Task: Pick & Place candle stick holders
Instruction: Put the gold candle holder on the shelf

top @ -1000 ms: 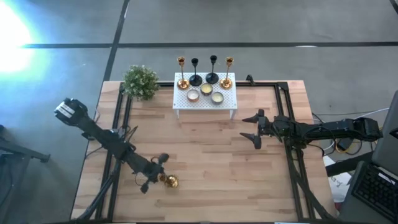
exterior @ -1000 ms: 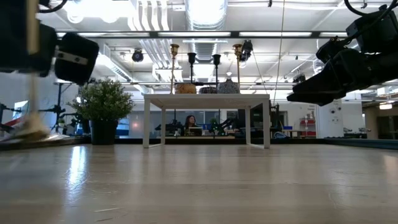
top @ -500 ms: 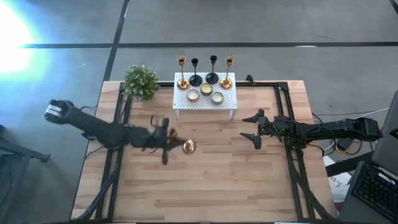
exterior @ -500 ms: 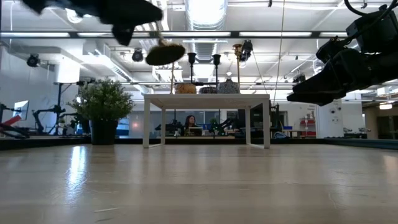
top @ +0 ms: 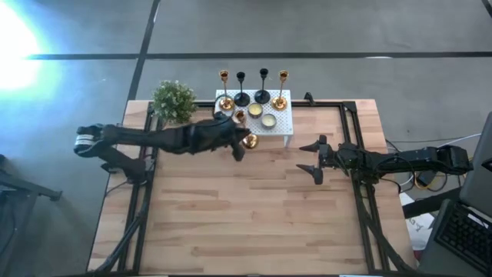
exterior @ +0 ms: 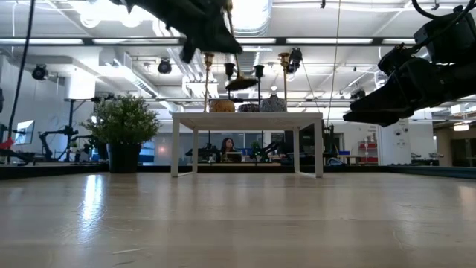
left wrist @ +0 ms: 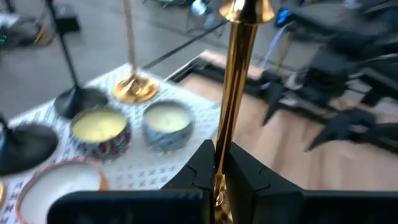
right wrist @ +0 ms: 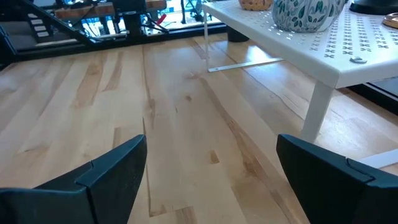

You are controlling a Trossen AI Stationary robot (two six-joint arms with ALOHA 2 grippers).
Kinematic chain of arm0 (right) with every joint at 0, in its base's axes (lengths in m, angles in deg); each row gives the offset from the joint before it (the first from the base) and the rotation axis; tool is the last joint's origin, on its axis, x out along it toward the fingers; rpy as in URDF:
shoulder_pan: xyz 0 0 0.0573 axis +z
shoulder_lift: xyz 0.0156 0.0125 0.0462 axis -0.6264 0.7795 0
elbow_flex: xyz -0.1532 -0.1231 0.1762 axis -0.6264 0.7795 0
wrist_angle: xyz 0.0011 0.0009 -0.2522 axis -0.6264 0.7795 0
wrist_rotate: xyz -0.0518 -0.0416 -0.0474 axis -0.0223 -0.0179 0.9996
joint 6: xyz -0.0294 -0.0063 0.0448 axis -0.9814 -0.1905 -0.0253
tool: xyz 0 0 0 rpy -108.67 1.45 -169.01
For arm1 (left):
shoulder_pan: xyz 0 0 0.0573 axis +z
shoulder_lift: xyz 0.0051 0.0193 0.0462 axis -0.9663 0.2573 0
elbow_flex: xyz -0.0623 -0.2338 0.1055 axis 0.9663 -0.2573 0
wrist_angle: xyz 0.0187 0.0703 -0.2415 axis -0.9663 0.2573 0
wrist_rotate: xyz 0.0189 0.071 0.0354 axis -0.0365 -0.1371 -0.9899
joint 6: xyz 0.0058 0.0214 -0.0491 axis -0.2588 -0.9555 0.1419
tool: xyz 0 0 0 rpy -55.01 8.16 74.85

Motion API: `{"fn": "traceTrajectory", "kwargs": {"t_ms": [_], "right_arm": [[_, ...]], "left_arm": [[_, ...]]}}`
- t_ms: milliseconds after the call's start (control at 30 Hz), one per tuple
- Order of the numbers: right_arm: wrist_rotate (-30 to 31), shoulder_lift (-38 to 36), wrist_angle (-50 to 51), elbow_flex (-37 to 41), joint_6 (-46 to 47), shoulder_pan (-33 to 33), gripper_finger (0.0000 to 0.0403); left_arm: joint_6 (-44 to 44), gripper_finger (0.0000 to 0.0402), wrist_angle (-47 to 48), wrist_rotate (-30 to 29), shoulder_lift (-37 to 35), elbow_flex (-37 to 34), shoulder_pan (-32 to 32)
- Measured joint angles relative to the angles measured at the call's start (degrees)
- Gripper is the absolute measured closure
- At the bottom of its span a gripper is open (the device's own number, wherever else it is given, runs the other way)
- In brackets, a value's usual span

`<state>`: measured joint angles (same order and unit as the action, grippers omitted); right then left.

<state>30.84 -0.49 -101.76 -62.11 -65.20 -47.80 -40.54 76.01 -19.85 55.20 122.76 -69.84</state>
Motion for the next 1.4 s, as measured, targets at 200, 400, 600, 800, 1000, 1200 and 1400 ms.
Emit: {"fn": "traceTrajectory", "kwargs": {"t_ms": [200,400,600,800,1000,1200,1400], "right_arm": [[0.02,0.0,0.01,0.0,0.0,0.0,0.0055],[0.02,0.0,0.0,0.0,0.0,-0.02,0.0062],[0.0,0.0,0.0,0.0,0.0,0.0,0.0055],[0.02,0.0,0.02,0.0,0.0,-0.02,0.0049],[0.0,0.0,0.0,0.0,0.0,-0.01,0.0056],[0.0,0.0,0.02,0.0,0.0,0.0,0.0062],[0.0,0.0,0.0,0.0,0.0,-0.01,0.0058]], "left_arm": [[2.1,0.0382,0.72,0.02,6.28,3.8,2.84],[0.71,0.0382,8.1,-1.97,10.81,10.7,3.77],[0.29,0.0382,11.55,-6.35,11.34,13.72,3.84],[0.47,0.0382,11.52,-7.1,11.24,13.72,4.29],[0.51,0.0382,11.64,-7.28,11.37,13.7,4.7],[0.53,0.0382,11.45,-7.1,11.37,13.64,5.09],[0.6,0.0382,11.33,-6.62,11.49,13.53,6.55]]}}
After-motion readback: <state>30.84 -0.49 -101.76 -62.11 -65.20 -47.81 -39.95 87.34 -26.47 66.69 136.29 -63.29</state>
